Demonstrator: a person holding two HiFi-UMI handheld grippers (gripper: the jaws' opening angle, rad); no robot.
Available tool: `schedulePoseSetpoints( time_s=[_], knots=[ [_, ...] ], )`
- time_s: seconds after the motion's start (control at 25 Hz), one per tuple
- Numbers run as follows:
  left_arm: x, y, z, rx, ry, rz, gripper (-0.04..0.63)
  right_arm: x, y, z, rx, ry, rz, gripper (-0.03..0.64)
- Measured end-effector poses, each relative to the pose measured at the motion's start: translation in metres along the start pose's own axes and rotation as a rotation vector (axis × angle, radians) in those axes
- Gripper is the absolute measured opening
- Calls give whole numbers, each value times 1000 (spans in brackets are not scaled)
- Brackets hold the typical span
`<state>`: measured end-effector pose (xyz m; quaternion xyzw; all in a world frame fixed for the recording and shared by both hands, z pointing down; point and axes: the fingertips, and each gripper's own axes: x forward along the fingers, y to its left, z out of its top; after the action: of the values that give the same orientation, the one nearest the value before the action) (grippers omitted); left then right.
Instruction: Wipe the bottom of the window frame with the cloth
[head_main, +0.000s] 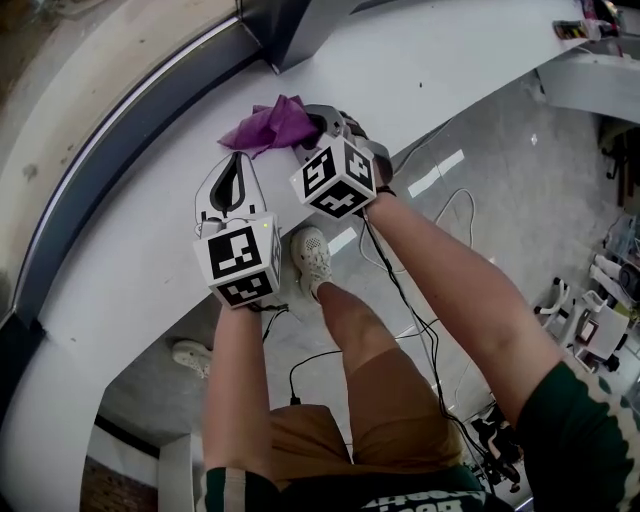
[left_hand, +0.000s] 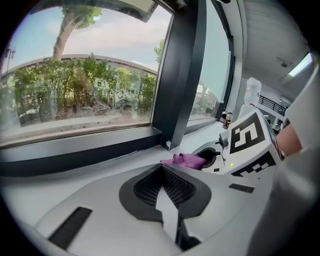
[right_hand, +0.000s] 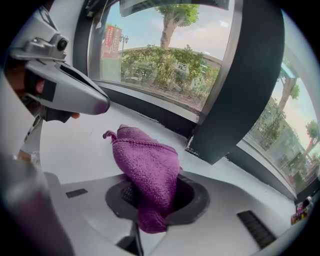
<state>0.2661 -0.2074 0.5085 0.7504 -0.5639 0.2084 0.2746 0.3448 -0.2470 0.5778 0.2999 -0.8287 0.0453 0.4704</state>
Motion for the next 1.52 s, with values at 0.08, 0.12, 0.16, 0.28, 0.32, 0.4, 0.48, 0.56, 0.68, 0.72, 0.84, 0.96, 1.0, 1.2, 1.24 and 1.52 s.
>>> schedulePoseSetpoints(
  time_s=[0.08, 0.12, 0.16, 0.28, 0.32, 0.4, 0.48, 0.56, 0.68, 0.72, 0.84, 0.96, 1.0, 1.2, 1.24, 1.52],
  knots=[
    [-1, -4, -5, 11, 7, -5, 9, -4, 5, -2, -6, -4, -2, 89],
    [-3, -7, -9, 19, 13, -10, 9, -7, 7, -4, -2, -5, -3, 89],
    [-6, -10, -14, 26, 19, -17, 9, -10, 10, -6, 5, -6, -4, 89],
    [-15, -15, -26, 36, 34, -32, 9, -19, 16, -16, 39, -10, -9, 88],
    [-18, -16, -30, 39, 41, -35, 9, -22, 19, -20, 49, -9, -10, 89],
    [-23, -18, -41, 40, 54, -37, 9, -29, 26, -29, 59, -2, -11, 89],
    [-27, -18, -49, 50, 60, -36, 9, -33, 32, -36, 64, 1, -13, 89],
    [-30, -18, -52, 72, 65, -37, 9, -36, 36, -37, 72, -4, -18, 89],
    [-34, -24, -56, 84, 73, -47, 9, -41, 39, -41, 100, -21, -28, 89],
    [-35, -26, -57, 83, 75, -50, 9, -43, 39, -43, 111, -25, -32, 89],
    [-37, -30, -61, 88, 81, -65, 9, -45, 39, -47, 136, -29, -40, 89],
    [-33, -29, -70, 92, 98, -72, 9, -42, 40, -46, 149, -33, -41, 89],
    [-32, -29, -72, 91, 101, -71, 9, -41, 39, -46, 152, -36, -39, 89],
    [-34, -28, -74, 106, 98, -72, 9, -43, 41, -45, 183, -39, -19, 89],
    [-33, -28, -71, 111, 94, -72, 9, -44, 41, -44, 187, -42, -20, 89],
    [-40, -17, -64, 118, 78, -68, 9, -42, 38, -49, 253, -9, -53, 88]
  ],
)
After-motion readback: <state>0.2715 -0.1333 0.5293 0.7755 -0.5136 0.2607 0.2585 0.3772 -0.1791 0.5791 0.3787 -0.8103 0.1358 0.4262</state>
